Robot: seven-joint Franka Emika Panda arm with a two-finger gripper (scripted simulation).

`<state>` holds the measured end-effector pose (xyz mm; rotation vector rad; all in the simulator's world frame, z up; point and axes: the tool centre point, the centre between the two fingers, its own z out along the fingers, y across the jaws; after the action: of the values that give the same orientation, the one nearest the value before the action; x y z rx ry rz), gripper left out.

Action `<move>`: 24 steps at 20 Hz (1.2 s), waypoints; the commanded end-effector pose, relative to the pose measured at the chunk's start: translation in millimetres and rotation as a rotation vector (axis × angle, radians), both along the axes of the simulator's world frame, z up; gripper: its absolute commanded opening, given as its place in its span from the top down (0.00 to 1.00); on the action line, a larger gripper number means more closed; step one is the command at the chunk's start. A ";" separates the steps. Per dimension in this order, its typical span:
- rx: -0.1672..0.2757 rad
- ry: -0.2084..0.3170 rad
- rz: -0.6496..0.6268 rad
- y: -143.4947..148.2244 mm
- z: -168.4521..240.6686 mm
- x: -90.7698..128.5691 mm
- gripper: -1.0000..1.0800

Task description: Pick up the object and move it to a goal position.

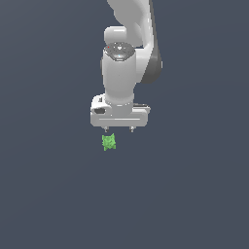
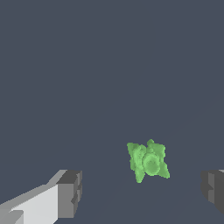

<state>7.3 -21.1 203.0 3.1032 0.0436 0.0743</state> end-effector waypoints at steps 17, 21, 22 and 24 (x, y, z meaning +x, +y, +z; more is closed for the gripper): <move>0.022 0.039 0.118 -43.2 -83.0 -27.7 0.04; 0.028 0.046 0.143 -52.3 -100.7 -36.1 0.04; 0.029 0.048 0.147 -53.9 -103.9 -37.7 0.04; 0.031 0.050 0.154 -56.4 -108.7 -40.2 0.04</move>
<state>-31.0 -75.7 98.2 3.1263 0.2744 0.0030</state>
